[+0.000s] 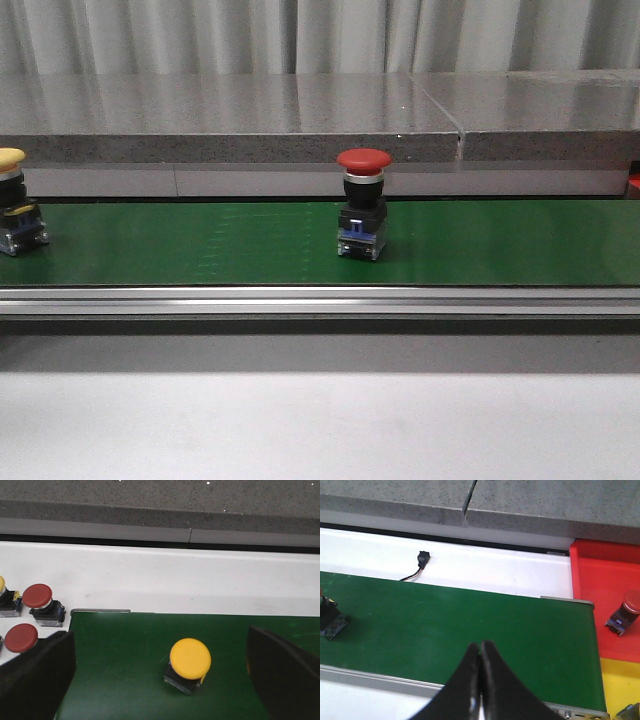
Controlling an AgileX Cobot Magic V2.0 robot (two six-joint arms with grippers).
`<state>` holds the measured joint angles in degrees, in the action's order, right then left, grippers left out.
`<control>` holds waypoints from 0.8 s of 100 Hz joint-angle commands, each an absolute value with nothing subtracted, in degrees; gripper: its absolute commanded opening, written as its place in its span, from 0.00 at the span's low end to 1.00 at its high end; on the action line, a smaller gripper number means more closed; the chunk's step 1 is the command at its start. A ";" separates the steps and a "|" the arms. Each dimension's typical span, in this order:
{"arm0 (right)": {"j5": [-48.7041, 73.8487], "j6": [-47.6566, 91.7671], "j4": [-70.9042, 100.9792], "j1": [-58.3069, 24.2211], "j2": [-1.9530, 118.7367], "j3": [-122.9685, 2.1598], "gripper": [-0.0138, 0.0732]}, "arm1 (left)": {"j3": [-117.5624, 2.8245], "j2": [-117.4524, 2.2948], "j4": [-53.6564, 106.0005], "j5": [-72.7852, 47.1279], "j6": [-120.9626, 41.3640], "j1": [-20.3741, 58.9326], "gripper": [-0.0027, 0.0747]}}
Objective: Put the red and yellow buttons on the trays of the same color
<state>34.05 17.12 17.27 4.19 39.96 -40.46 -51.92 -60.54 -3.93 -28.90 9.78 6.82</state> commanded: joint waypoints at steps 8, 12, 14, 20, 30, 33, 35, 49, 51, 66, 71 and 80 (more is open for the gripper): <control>30.32 17.48 17.94 4.04 39.69 -41.93 0.08 | -47.44 -50.97 -3.66 -24.97 9.67 7.18 0.89; 30.32 17.48 17.94 4.04 39.69 -41.93 0.08 | -45.76 -48.72 -3.66 -24.87 9.67 7.18 0.89; 30.32 17.48 17.94 4.04 39.69 -41.93 0.08 | -44.93 -47.56 -3.66 -24.87 9.67 7.18 0.89; 30.32 17.48 17.94 4.04 39.69 -41.93 0.08 | -42.57 -44.36 -3.66 -24.77 9.67 7.18 0.89; 30.32 17.48 17.94 4.04 39.69 -41.93 0.08 | -39.09 -38.87 -3.66 -24.64 9.67 7.18 0.88; 30.32 17.48 17.94 4.04 39.69 -41.93 0.08 | -38.20 -36.99 -3.66 -24.64 9.67 7.18 0.87; 30.32 17.48 17.94 4.04 39.69 -41.93 0.08 | -37.53 -35.89 -3.66 -24.64 9.67 7.18 0.87; 30.32 17.48 17.94 4.04 39.69 -41.93 0.08 | -33.48 -29.10 -3.66 -24.64 9.67 7.18 0.73; 30.32 17.48 17.94 4.04 39.69 -41.93 0.08 | -32.97 -28.50 -3.66 -24.64 9.67 7.18 0.71; 30.32 17.48 17.94 4.04 39.69 -41.93 0.08 | -29.95 -23.49 -3.66 -24.75 9.67 7.18 0.40; 30.32 17.48 17.94 4.04 39.69 -41.93 0.08 | -29.46 -22.68 -3.66 -24.75 9.67 7.18 0.30; 30.25 17.48 17.94 4.04 39.69 -41.93 0.08 | -29.30 -22.25 -3.66 -24.99 9.67 7.18 0.11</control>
